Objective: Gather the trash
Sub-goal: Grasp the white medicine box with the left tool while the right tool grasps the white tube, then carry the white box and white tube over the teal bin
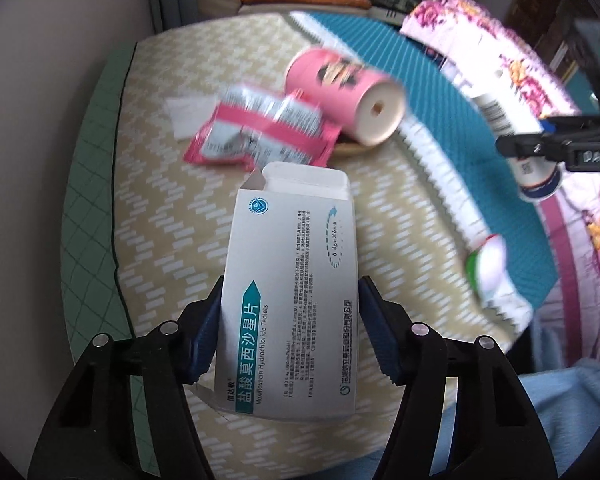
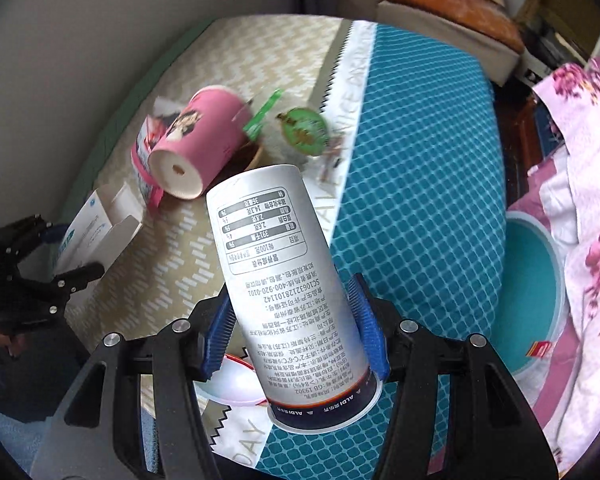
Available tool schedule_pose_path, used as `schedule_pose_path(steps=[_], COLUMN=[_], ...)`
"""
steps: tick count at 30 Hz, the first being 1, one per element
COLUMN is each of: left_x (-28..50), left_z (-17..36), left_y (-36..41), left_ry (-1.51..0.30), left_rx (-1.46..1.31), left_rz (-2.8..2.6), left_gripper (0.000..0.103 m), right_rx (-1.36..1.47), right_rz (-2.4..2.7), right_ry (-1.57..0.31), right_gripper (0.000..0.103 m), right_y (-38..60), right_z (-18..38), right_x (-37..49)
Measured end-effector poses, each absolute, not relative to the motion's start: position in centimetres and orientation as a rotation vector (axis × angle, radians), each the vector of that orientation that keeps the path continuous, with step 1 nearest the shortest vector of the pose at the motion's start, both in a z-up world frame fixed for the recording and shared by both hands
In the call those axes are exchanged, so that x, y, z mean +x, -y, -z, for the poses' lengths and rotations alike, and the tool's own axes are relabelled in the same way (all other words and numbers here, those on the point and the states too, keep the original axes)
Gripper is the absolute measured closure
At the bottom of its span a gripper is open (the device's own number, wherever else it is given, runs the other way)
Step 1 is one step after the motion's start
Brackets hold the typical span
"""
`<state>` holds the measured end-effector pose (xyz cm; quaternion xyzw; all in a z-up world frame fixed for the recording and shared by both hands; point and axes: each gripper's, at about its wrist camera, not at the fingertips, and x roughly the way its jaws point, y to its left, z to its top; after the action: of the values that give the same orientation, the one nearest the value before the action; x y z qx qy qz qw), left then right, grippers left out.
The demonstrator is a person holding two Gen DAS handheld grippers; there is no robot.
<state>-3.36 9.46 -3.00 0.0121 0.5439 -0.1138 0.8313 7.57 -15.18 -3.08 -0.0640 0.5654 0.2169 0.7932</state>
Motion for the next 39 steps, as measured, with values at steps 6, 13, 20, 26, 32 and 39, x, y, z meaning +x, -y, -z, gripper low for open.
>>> schedule_pose_path(steps=[6,13,20,26,32,39], left_x=[-3.3,-0.8,3.1,5.6,7.9,9.6], left_z=[-0.4,-2.0,-1.6,-1.2,-0.3,1.3], left_y=[-7.0,-1.1,5.8,12.4,17.8,22.3], left_ry=[-1.103,-1.056,-1.065,-1.074,-1.101,-1.129], left_rx=[0.012,0.031,0.066,0.122,0.175,0.224], left_rz=[0.296,0.371,0.442,0.509,0.555,0.590], left_gripper=[0.040,0.040,0.040,0.040,0.040,0.040], right_rx=[-0.002,0.131,0.233,0.332,0.410,0.465], right_rz=[-0.437,-0.370,-0.318,-0.226,-0.163,-0.098], right_ry=[-1.183,-1.160,-1.101,-1.063,-1.053,-1.059], right_gripper=[0.050,0.050,0.050,0.050,0.050,0.050], right_y=[18.4,23.2,28.4,34.6,39.3,43.4], right_z=[1.6,1.5,1.3,1.4,2.0,3.1], right_x=[7.0,7.0,7.2,7.5,7.5,7.8])
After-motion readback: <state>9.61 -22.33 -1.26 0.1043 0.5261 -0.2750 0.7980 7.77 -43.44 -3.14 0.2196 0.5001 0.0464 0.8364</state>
